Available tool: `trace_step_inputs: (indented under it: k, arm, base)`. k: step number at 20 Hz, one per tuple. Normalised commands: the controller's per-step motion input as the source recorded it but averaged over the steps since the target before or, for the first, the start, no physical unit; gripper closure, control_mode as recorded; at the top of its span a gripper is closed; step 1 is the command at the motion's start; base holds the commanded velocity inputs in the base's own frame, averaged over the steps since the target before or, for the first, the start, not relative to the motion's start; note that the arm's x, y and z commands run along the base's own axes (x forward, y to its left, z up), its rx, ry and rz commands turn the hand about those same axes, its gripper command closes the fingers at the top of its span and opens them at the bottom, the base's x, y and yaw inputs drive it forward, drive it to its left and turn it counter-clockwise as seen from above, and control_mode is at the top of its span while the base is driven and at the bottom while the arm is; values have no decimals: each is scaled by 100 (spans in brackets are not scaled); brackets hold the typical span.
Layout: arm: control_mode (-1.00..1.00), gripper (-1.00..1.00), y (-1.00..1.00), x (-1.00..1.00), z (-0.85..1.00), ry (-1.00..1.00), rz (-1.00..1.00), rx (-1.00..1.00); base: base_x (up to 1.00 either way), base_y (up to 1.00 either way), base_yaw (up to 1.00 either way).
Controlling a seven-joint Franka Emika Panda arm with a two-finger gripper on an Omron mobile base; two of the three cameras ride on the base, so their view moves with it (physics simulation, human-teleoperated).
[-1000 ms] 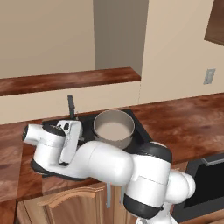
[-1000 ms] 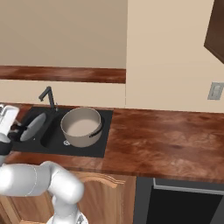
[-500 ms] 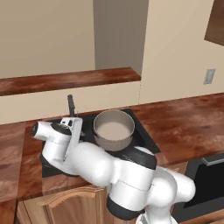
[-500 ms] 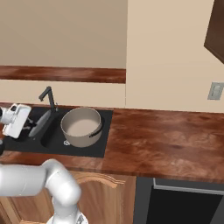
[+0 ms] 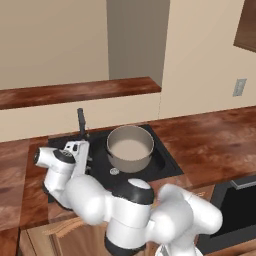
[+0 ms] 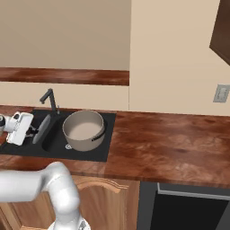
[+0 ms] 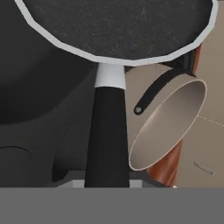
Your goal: Move the pot and pan from the stove into the sink.
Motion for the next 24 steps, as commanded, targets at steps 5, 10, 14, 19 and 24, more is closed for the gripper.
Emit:
trace_step_inputs:
  k: [5,10,14,19,24]
  arm:
    - [-100,-100,24,17,-27,0,0,-3]
    - [-100,-100,11,13,32,1,0,0]
    - [-100,-100,-5,-12,56,4,-1,0]
    - [-100,-100,-41,-56,28,1,-1,1]
    - [-100,-100,-60,-89,7,0,0,4]
  base:
    - [0,0,0]
    - [0,0,0]
    - [0,0,0]
    - [0,0,0]
    - [0,0,0]
